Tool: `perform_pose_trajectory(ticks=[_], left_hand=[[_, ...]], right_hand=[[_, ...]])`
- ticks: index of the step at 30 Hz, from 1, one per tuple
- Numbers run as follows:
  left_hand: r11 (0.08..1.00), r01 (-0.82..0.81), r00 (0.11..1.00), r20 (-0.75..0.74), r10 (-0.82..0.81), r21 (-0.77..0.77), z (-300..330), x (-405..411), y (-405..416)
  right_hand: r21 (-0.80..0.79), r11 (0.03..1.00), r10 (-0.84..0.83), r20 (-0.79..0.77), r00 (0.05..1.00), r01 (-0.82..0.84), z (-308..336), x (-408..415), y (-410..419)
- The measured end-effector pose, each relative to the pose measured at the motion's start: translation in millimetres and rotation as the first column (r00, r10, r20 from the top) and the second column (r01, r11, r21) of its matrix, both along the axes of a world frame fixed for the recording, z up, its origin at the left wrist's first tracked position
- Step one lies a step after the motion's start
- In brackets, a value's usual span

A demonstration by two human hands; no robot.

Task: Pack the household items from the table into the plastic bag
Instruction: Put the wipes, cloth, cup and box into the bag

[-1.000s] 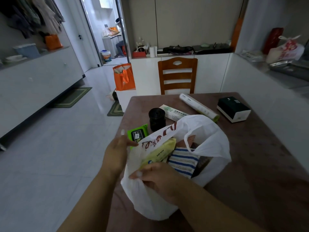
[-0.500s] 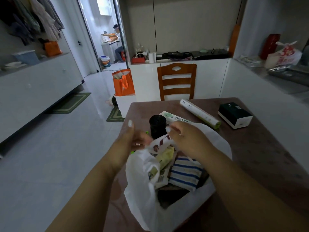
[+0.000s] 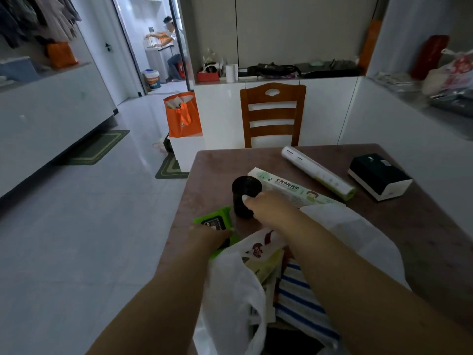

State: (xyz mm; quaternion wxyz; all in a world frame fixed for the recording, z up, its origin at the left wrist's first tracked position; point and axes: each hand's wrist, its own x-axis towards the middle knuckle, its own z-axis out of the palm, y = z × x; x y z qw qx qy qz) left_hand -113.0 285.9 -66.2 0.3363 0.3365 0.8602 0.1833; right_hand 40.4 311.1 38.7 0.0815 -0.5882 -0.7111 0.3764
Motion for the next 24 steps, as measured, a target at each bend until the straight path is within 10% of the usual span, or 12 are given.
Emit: perform_pose_trajectory(ticks=[6,14,20,24], left_hand=[[0.990,0.018,0.998,-0.064,-0.028,-0.143,-81.9,-26.5,32.9],[0.894,-0.340,0.809,0.575,0.122,0.290,58.8,-2.5,5.1],[0.840,0.104,0.676,0.582,-0.452,0.532,194.7,37.0,-47.0],[0.815,0.381,0.653,0.497,-0.572,0.437,205.2,83.9,-80.9]], right_hand=[[-0.066,0.997,-0.049,-0.015,0.999,0.047,-9.4,10.0,1.8],[0.150,0.987,0.045,0.091,0.995,-0.058,35.4,57.3,-38.8],[0.094,0.937,0.224,0.578,0.785,-0.336,43.2,113.9,-77.1],[0.027,0.950,0.249,0.534,0.808,-0.310,34.5,136.2,-85.0]])
